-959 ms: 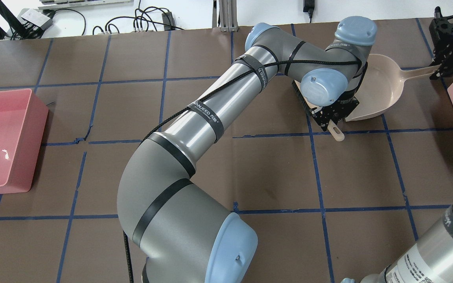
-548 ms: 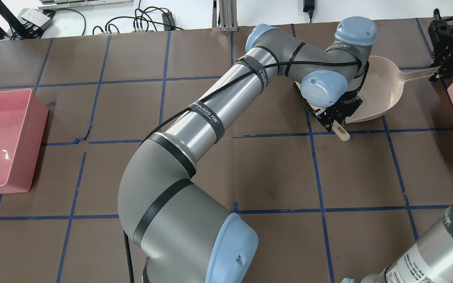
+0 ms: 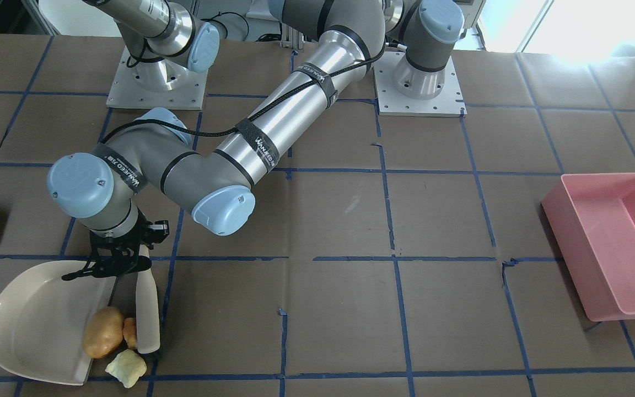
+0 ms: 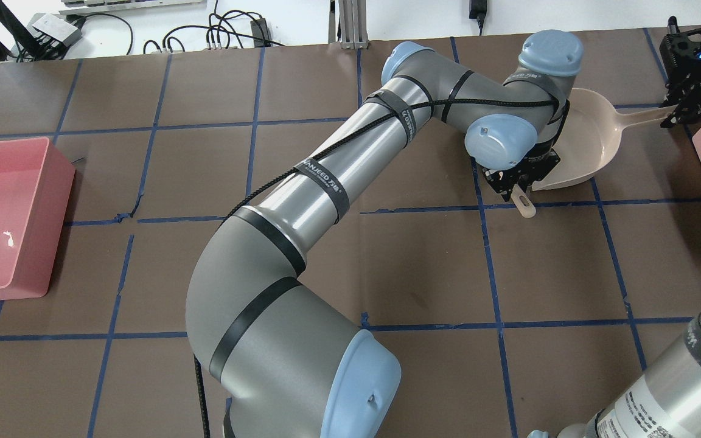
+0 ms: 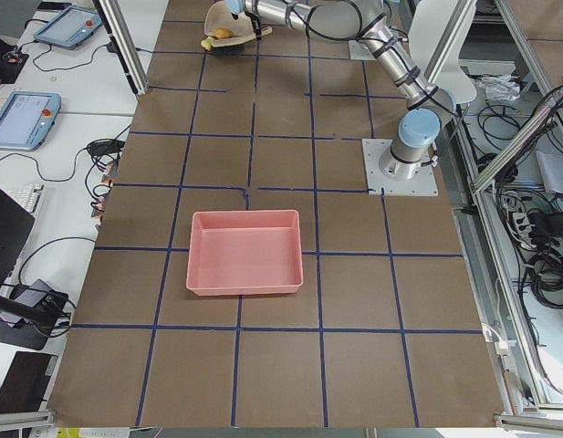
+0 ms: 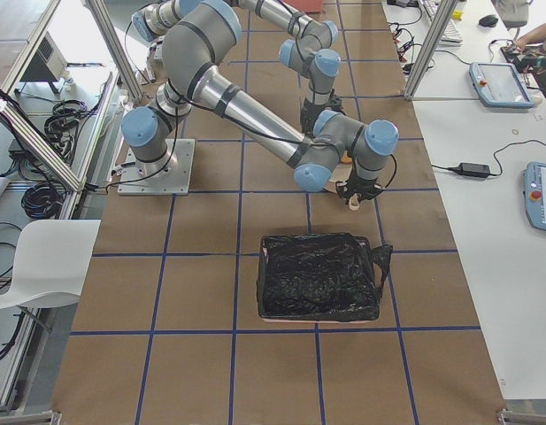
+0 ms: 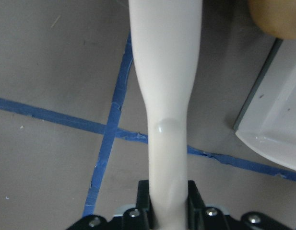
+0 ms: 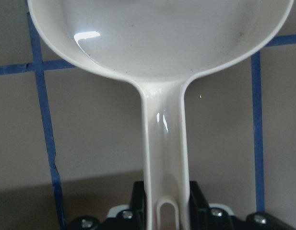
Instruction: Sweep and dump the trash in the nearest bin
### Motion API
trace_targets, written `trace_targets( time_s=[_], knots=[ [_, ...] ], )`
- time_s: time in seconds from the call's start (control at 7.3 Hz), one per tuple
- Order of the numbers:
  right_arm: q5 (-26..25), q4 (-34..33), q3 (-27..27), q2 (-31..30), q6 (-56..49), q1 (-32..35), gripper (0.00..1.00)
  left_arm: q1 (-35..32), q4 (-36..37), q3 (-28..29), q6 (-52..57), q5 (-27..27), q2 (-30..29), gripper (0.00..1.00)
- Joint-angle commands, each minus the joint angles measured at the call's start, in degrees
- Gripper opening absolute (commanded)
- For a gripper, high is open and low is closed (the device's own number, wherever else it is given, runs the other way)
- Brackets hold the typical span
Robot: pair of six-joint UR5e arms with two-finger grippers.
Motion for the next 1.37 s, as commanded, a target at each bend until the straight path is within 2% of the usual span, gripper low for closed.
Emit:
trace_targets(
  time_s=[0.0,1.23],
  knots=[
    [0.11,-0.09,-0.03,0.08,0.25,0.0,0.0,-0.45,0.49,0.18,4.05,0.55,-0.68,0.0],
    [0.2,0.0,-0.03,-0.19,1.3,0.0,0.0,-0.45,3.11,-1.14,-1.82,0.73,-0.24,0.0]
  ],
)
